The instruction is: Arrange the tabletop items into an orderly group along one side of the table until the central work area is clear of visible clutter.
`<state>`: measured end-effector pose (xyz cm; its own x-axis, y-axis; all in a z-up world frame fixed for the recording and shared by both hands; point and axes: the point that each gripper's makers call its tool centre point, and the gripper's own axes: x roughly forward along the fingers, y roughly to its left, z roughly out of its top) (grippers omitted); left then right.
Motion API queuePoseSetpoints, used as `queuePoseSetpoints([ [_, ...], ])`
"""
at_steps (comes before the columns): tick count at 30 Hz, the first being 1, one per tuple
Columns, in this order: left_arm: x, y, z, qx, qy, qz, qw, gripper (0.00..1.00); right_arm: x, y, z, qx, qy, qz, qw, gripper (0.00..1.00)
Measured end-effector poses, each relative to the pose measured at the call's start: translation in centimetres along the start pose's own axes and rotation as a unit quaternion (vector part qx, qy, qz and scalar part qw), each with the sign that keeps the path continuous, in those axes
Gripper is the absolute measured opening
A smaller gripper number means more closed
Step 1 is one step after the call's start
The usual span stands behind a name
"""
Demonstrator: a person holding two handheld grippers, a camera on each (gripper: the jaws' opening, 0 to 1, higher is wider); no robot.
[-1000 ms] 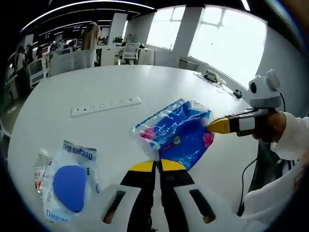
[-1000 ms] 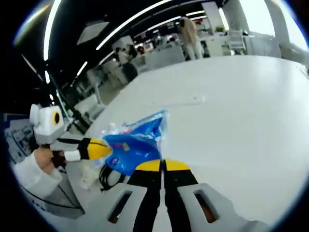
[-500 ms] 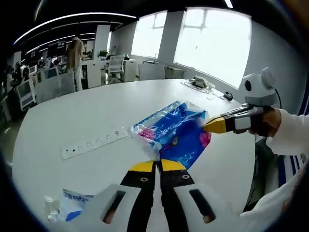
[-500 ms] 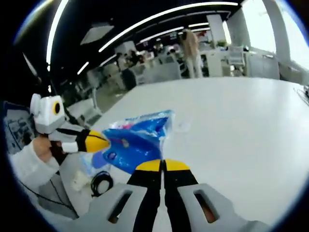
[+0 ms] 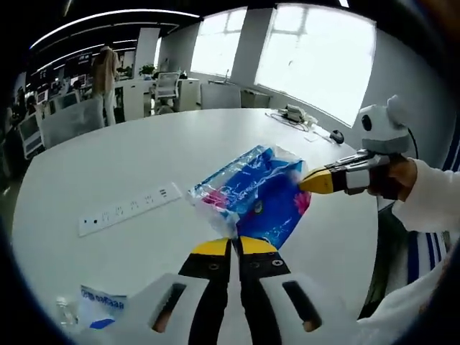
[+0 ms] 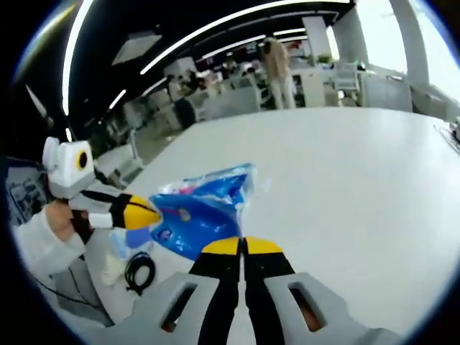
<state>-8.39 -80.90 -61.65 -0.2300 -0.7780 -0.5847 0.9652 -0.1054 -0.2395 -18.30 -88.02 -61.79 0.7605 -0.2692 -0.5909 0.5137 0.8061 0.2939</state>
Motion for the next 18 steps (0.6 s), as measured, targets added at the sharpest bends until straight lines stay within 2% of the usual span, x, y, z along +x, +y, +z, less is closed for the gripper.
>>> queuePoseSetpoints([
  [8, 2.7, 1.5, -2.1, -0.014, 0.024, 0.004, 0.9996, 0.01, 2.6, -1.3, -2.6, 0.013, 0.03, -0.004, 0.9995, 0.0],
  [16, 5.5, 3.0, -4.5, -0.036, 0.05, 0.01, 0.998, 0.02, 6.1, -3.0, -5.0, 0.024, 0.06, -0.02, 0.9977, 0.0],
  [18, 6.2, 3.6, -5.3, -0.042, 0.058, 0.016, 0.9973, 0.02, 7.1, -3.3, -5.9, 0.012, 0.071, -0.025, 0.9971, 0.0],
])
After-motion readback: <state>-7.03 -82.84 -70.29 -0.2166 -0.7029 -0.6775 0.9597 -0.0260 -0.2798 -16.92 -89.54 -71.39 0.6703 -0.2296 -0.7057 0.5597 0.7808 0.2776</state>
